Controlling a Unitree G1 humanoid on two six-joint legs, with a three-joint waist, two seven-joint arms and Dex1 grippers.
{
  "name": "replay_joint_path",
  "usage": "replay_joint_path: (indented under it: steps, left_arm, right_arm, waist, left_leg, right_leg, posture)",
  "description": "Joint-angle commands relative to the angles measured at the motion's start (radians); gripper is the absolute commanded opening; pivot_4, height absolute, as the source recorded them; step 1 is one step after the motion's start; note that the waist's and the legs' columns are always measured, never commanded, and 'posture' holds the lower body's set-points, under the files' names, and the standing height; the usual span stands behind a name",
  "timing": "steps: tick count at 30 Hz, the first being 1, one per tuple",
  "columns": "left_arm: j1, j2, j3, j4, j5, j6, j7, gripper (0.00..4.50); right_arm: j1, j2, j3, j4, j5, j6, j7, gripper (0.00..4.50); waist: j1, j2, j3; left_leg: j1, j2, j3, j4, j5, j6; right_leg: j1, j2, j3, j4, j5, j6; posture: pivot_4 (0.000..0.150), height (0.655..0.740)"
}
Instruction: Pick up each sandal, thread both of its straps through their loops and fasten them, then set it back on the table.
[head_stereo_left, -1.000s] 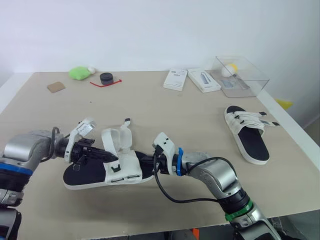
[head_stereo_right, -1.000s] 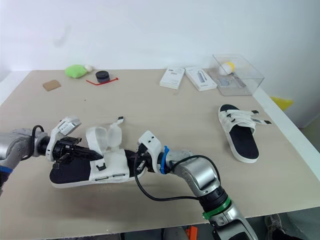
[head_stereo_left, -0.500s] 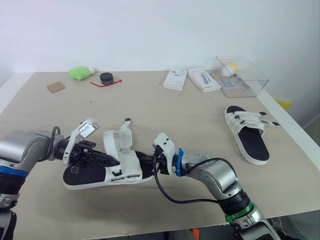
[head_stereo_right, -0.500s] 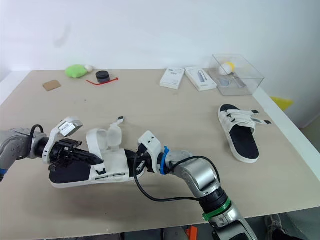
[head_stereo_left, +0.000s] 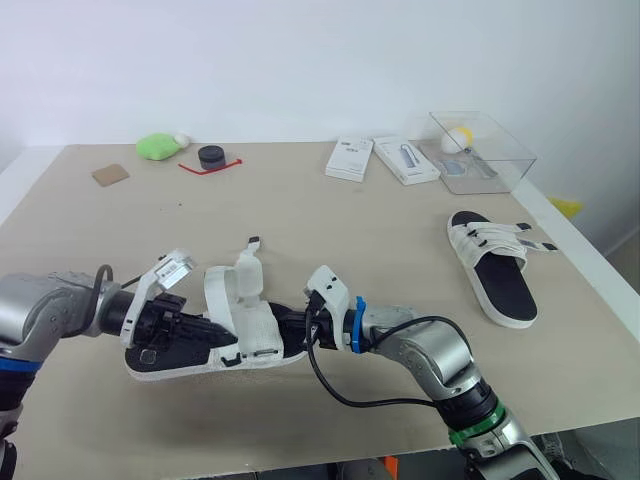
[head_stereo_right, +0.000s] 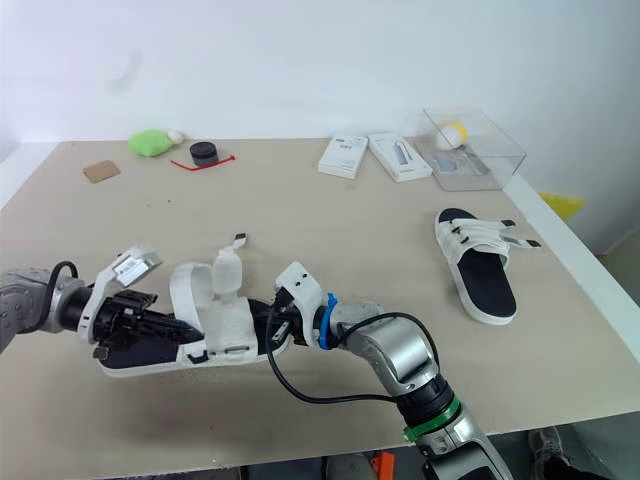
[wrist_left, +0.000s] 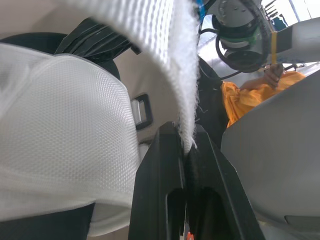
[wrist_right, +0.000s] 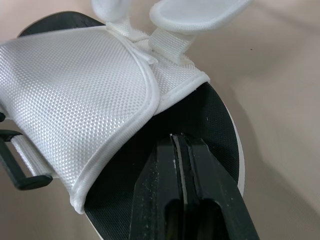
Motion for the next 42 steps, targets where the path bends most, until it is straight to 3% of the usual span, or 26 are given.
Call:
replay_joint_path:
  steps: [1,7,42]
  left_arm:
    - [-0.009,-0.008,0.038,-0.005,-0.033,0.005,0.013,0.09]
    - [-0.033,-0.027,0.098,0.025,-0.101,0.045,0.039,0.09]
    - [0.095,0.027,0.011,-0.074,-0.018,-0.047,0.082,0.09]
  right_arm:
    - [0.016,-0.006,0.0,0.023,-0.018,0.016,-0.014,0.0]
    - [0.014,-0.009,0.002,0.024,-0.019,0.016,-0.008,0.0]
    - [0.01,-0.01,0.005,0.022,-0.019,0.017,-0.004,0.0]
  waist:
    - [0.0,0.0,0.0]
    - [0.0,0.0,0.0]
    - [0.0,0.0,0.0]
  left_leg:
    - [0.0,0.0,0.0,0.0,0.0,0.0]
    - [0.0,0.0,0.0,0.0,0.0,0.0]
    - [0.0,0.0,0.001,0.0,0.0,0.0]
  right_leg:
    - [0.0,0.0,0.0,0.0,0.0,0.0]
    - [0.0,0.0,0.0,0.0,0.0,0.0]
    - [-0.001,0.0,0.002,0.0,0.0,0.0]
  posture:
    - [0.15,0.74]
    - [0.15,0.74]
    - [0.15,0.74]
